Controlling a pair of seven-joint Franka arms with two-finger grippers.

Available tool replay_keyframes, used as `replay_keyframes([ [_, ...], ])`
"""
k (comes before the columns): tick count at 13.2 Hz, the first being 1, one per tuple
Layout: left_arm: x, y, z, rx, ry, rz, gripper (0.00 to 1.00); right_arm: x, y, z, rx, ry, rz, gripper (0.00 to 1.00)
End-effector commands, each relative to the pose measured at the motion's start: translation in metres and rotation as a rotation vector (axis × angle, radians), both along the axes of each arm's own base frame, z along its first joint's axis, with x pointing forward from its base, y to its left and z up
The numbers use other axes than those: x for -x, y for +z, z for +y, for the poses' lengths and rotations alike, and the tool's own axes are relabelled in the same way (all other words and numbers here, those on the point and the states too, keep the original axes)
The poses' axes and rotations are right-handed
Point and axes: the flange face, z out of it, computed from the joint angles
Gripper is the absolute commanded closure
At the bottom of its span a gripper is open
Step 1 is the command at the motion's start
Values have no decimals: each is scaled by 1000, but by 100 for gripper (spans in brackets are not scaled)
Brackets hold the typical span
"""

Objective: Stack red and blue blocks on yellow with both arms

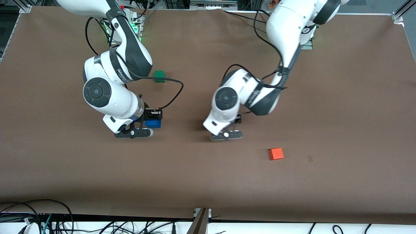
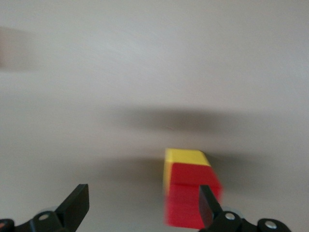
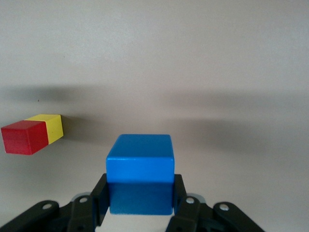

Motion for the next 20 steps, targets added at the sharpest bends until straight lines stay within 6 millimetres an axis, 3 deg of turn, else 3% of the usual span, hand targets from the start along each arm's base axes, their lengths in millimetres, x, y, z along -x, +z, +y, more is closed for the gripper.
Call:
replay_keyframes([
  [1, -37, 96, 92, 22, 18, -27, 0, 4, 1, 29, 8, -32, -28, 90],
  [3, -61, 138, 177, 40, -9, -51, 0, 11, 3, 60, -17, -36, -80, 90],
  [5, -71, 181, 252, 48, 30, -91, 0, 26, 0, 110, -39, -41, -122, 90],
  [8, -58, 229, 330, 26, -5, -66, 0, 35, -22, 192, -77, -88, -182, 90],
  [10, -44, 250, 387, 25, -5, -27, 0, 52, -46, 221, -29, -59, -215, 90],
  [11, -38, 255, 406, 26, -10, -2, 0, 61, -59, 232, -8, -46, -215, 90],
  [13, -38, 252, 413, 31, -42, 9, 0, 70, -71, 242, 23, -15, -215, 90],
  [20, -34, 247, 415, 40, -47, 44, 0, 76, -83, 248, 42, -13, -213, 90],
])
